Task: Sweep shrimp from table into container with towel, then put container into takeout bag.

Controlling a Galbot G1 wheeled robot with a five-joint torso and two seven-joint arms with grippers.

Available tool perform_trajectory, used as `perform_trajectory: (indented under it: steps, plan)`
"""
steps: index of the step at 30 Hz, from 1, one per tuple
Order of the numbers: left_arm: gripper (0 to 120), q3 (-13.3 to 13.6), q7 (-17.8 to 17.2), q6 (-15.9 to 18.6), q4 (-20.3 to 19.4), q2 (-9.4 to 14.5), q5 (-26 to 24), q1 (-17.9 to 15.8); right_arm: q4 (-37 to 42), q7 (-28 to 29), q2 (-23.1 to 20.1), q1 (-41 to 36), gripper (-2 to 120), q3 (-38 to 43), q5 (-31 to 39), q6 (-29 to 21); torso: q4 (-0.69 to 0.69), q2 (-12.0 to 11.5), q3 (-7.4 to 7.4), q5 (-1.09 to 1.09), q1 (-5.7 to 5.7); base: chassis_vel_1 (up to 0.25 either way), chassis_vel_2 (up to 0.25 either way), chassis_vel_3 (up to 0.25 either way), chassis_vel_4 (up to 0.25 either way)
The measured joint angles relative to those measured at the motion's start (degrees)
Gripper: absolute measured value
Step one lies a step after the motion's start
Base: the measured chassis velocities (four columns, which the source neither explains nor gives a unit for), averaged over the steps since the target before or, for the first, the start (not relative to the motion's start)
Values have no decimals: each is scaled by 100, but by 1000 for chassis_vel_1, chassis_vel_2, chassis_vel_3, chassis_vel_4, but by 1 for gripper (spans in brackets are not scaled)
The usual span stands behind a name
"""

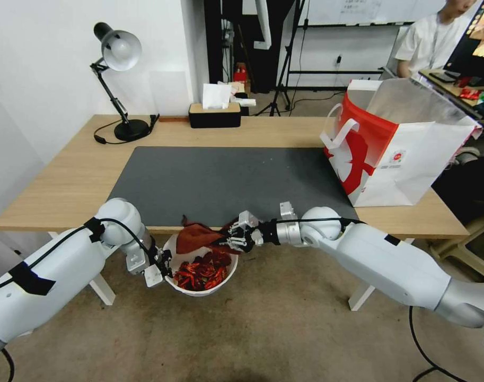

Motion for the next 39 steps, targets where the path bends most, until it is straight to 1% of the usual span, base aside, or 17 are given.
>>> perform_trajectory:
  steps: [11,18,20,23,25,27,28,29,30,31,32,33,34,35,36,38,39]
  plan:
    - [0,-3,3,6,7,11,19,44,586,-29,-376,-97,7,196,322,-82,-1,-1,0,1,0,0,0,0,0]
    - [0,-7,6,6,7,15,30,76,731,-20,-464,-197,7,385,553,-142,0,-1,0,1,0,0,0,0,0]
    - [0,-6,11,6,-4,2,37,88,835,114,-518,-249,7,551,886,-202,-1,-1,0,1,0,0,0,0,0]
    - [0,-1,13,8,-13,-8,41,94,870,231,-540,-258,7,637,1044,-206,-1,-1,-1,0,0,0,0,0,0]
    - [0,3,14,14,-29,-16,48,107,928,460,-548,-277,7,705,1230,-205,-1,-1,-1,0,0,0,0,0,0]
    - [0,4,18,28,-56,-20,66,137,1088,1132,-547,-321,7,790,1534,-74,-1,-1,-1,1,0,0,0,0,0]
    - [0,-1,19,34,-78,-20,90,172,1298,2082,-542,-337,7,858,1719,5,0,-1,-1,1,-1,0,0,0,0]
    - [0,-1,19,34,-78,-20,90,172,1298,2082,-542,-337,7,858,1719,5,0,-1,-1,1,-1,0,0,0,0]
    - [0,-5,20,36,-90,-20,104,192,1477,2961,-544,-321,7,887,1774,-62,0,-1,-1,1,0,0,0,0,0]
    - [0,-12,21,39,-101,-20,116,209,1711,4126,-558,-244,7,905,1848,-333,0,-1,-1,1,-1,0,0,0,0]
    - [0,-12,21,39,-101,-20,116,209,1711,4126,-558,-244,7,905,1848,-333,0,-1,-1,1,-1,0,0,0,0]
    - [0,-17,21,41,-116,-20,121,217,1846,5056,-581,-178,7,919,1913,-534,1,0,-1,-1,0,0,0,0,0]
    - [0,-19,21,42,-120,-20,124,219,1883,5444,-589,-156,7,931,1922,-636,0,-1,-1,0,0,0,0,0,0]
    - [0,-20,21,45,-131,-24,129,226,1917,6163,-598,-135,7,956,1934,-823,0,-1,-1,0,0,0,0,0,0]
    - [0,-20,21,45,-131,-24,129,226,1917,6163,-598,-135,7,956,1934,-823,0,-1,-1,0,0,0,0,0,0]
    - [0,-29,22,48,-148,-26,136,251,1885,7888,-531,-126,7,1003,2263,-1238,-2,-1,-1,1,0,0,0,0,0]
    - [0,-43,23,48,-156,-25,140,272,1815,8281,-498,-151,7,1031,2386,-1286,-1,-1,-1,1,0,0,0,0,0]
